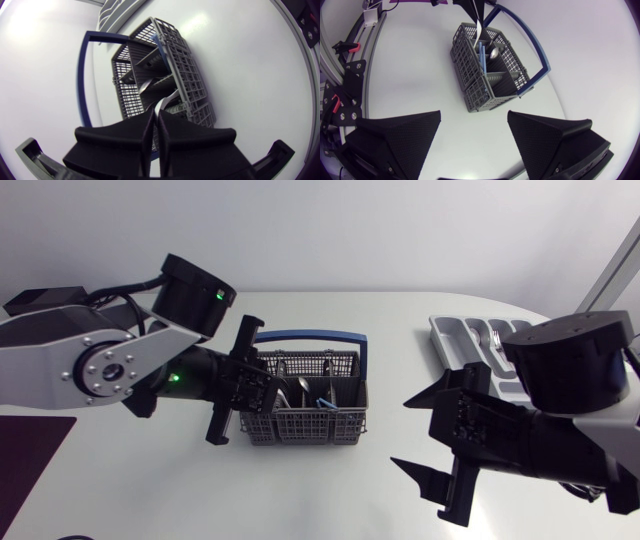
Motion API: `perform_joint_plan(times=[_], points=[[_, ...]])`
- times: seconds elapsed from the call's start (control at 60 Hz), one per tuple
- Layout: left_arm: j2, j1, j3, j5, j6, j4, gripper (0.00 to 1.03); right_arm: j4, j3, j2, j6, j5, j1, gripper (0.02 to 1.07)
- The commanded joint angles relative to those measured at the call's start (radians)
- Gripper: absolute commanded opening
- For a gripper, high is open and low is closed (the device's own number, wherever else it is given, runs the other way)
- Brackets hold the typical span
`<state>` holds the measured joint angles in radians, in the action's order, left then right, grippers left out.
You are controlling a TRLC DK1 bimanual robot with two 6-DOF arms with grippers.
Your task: Sort the cutlery from the basket into the organizer compartments.
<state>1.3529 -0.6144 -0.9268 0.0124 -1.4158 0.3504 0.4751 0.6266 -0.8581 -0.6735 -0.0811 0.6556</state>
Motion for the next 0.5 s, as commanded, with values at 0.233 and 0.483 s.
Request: perform_joint_plan(times=[0.233,0.483], points=[[-0.095,-0.039,-0.093,-0.040,-0.038,0.121,0.04,0.045,-0.010,0.053,0.028,0.012,0.038,0.98],[-0.221,-0.068,-0.147,-0.065,0.026,0.205,0.04,0.039,-0.016,0.082,0.054,0.012,0.055,0.98]])
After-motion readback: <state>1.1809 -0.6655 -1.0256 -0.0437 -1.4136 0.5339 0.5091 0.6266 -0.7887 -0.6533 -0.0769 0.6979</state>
